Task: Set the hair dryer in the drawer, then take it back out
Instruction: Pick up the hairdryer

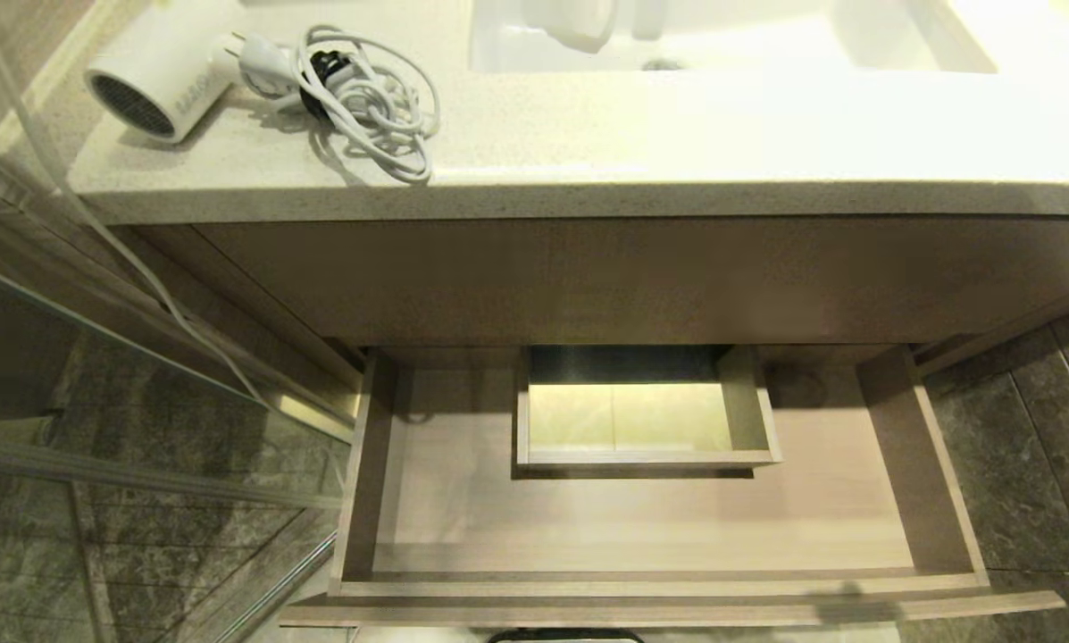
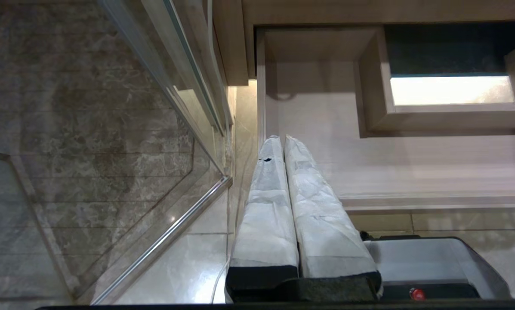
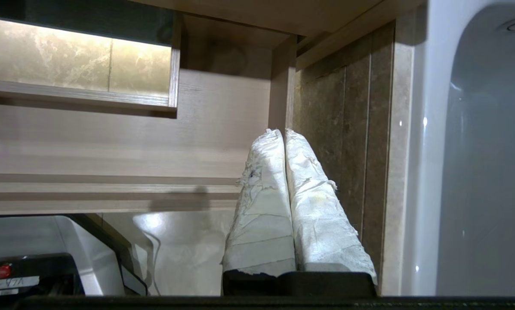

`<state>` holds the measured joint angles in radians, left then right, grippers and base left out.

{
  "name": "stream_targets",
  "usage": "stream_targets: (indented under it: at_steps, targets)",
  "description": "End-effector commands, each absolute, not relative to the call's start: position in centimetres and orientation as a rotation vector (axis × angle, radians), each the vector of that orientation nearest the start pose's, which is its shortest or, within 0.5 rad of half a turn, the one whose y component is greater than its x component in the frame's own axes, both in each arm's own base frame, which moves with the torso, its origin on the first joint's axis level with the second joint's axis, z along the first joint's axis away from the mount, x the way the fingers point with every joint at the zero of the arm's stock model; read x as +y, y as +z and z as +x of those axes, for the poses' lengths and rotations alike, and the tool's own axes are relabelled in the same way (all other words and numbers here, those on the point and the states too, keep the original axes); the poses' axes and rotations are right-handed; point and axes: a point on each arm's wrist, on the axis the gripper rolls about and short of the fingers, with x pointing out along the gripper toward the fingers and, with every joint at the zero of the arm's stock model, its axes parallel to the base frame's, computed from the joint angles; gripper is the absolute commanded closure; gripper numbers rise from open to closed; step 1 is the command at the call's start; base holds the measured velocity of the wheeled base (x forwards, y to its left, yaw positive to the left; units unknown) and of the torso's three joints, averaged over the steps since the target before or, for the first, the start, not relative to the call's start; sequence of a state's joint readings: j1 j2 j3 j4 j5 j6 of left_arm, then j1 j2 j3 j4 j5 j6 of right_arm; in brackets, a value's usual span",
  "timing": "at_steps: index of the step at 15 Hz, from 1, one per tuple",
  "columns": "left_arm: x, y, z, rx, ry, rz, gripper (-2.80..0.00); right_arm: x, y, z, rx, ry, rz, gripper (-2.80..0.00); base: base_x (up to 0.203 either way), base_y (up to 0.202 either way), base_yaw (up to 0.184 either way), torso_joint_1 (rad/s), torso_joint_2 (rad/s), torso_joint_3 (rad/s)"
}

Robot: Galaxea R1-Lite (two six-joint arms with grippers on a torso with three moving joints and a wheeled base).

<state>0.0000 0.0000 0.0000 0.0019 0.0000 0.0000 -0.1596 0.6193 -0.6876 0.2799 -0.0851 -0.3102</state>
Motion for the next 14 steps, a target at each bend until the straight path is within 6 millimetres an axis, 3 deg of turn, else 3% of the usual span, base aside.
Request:
stream_targets:
  at_steps: [1,4,14]
  targets:
    - [0.0,7.6,-2.3,0.001,0.0,0.0,0.0,-0.7,23.9,2.8,0.271,-0.206,-0.3,0.0,0.0,0.0,0.0,0.301,-0.61,-0.302]
    - [0.0,7.5,-2.3,0.001,0.0,0.0,0.0,-0.6,23.6,2.1,0.265,-0.214,-0.3,0.0,0.0,0.0,0.0,0.124,-0.25,-0.125]
    - [0.0,7.5,-2.3,0.001,0.0,0.0,0.0,-0.4,23.3,1.2,0.255,-0.232,-0.297,0.0,0.0,0.0,0.0,0.003,0.0,-0.002]
